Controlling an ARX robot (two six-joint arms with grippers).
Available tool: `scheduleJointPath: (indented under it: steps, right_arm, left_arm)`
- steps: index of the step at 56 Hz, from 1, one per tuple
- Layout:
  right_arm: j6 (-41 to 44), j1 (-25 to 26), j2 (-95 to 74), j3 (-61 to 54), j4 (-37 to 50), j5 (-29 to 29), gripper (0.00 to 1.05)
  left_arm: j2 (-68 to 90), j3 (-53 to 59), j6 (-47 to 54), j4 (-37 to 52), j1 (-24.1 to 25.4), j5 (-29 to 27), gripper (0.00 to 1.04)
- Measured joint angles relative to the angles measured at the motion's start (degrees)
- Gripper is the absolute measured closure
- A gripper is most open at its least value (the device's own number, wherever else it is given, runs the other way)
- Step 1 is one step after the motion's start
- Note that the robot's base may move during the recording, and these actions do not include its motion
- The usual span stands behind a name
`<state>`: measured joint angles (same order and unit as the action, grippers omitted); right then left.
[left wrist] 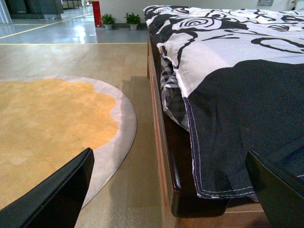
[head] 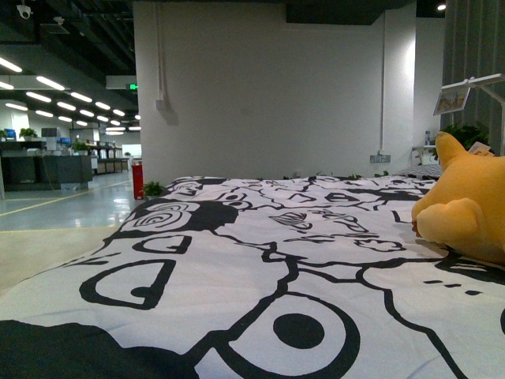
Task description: Put away toys
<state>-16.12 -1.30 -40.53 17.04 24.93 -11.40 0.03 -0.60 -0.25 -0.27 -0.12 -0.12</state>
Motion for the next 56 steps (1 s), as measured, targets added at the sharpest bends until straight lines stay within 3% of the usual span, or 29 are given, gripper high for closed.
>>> scheduleJointPath:
  steps: [10, 35, 48, 56]
  right_arm:
    - [4.87, -4.70, -19.39, 10.69, 11.39, -6.32, 0.07]
    - [20.22, -7.93, -34.67, 22.93, 19.76, -17.14, 0.07]
    - [25.97, -7.78, -36.81, 25.92, 16.26, -17.31, 0.07]
    - [27.78, -7.52, -38.60, 28.06, 9.81, -17.51, 0.07]
  left_arm:
    - [0.00, 0.00, 0.00, 0.00, 0.00, 0.00, 0.06]
    - [0.00, 0.00, 0.00, 0.00, 0.00, 0.00, 0.06]
    - [0.00, 0.00, 0.00, 0.00, 0.00, 0.00, 0.06]
    - [0.00, 0.00, 0.00, 0.00, 0.00, -0.02, 0.06]
